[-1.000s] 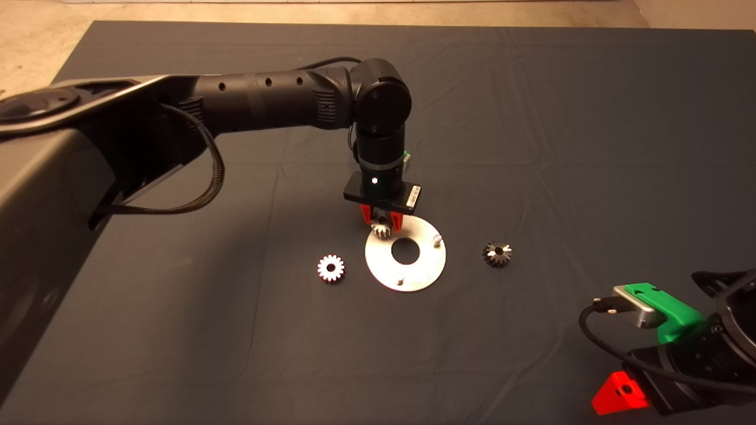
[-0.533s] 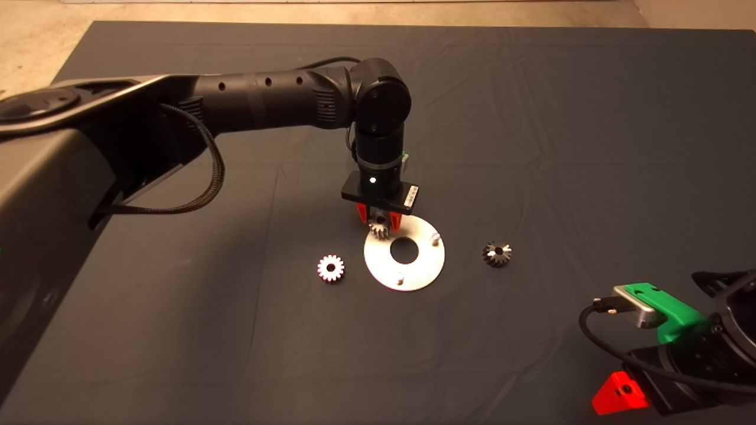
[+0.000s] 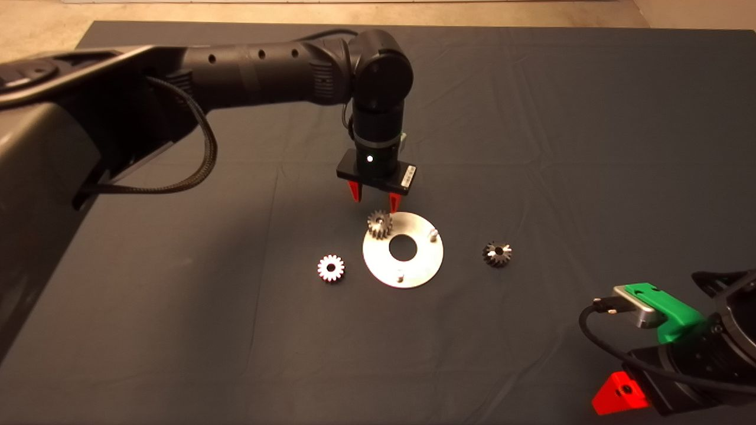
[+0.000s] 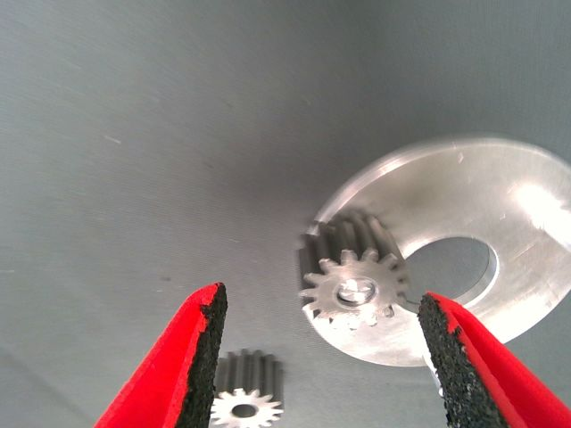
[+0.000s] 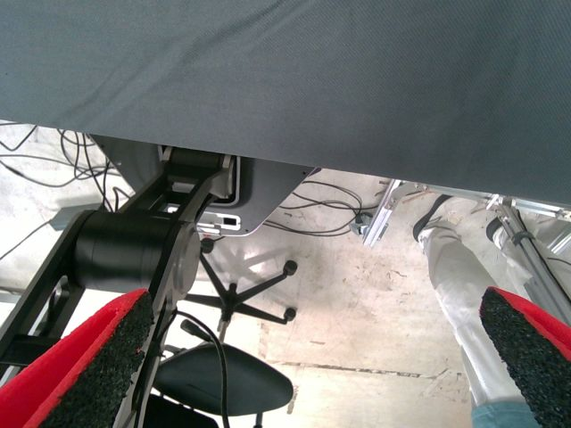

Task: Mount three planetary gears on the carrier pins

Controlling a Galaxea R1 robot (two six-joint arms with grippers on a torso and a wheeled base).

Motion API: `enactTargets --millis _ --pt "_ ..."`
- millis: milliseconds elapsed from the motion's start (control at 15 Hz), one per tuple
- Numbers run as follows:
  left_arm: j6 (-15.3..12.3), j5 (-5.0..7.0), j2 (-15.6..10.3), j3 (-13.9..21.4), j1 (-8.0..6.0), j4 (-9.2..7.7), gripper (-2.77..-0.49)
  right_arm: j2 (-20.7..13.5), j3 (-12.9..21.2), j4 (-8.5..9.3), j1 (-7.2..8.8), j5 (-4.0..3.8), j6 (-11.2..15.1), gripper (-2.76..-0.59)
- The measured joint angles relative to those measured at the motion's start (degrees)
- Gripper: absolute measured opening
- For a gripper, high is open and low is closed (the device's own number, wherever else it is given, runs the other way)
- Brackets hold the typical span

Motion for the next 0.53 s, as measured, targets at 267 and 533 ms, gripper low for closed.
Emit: enactTargets --millis 267,533 --pt "0.00 0.03 -0.11 -2.24 -2.25 0.00 -1.80 0.00 0.00 -0.02 0.00 0.02 -0.01 -0.63" --pt "0.05 0.00 -0.11 -3.55 -3.86 0.00 -1.80 0.00 0.00 0.00 0.00 0.02 0.00 -0.63"
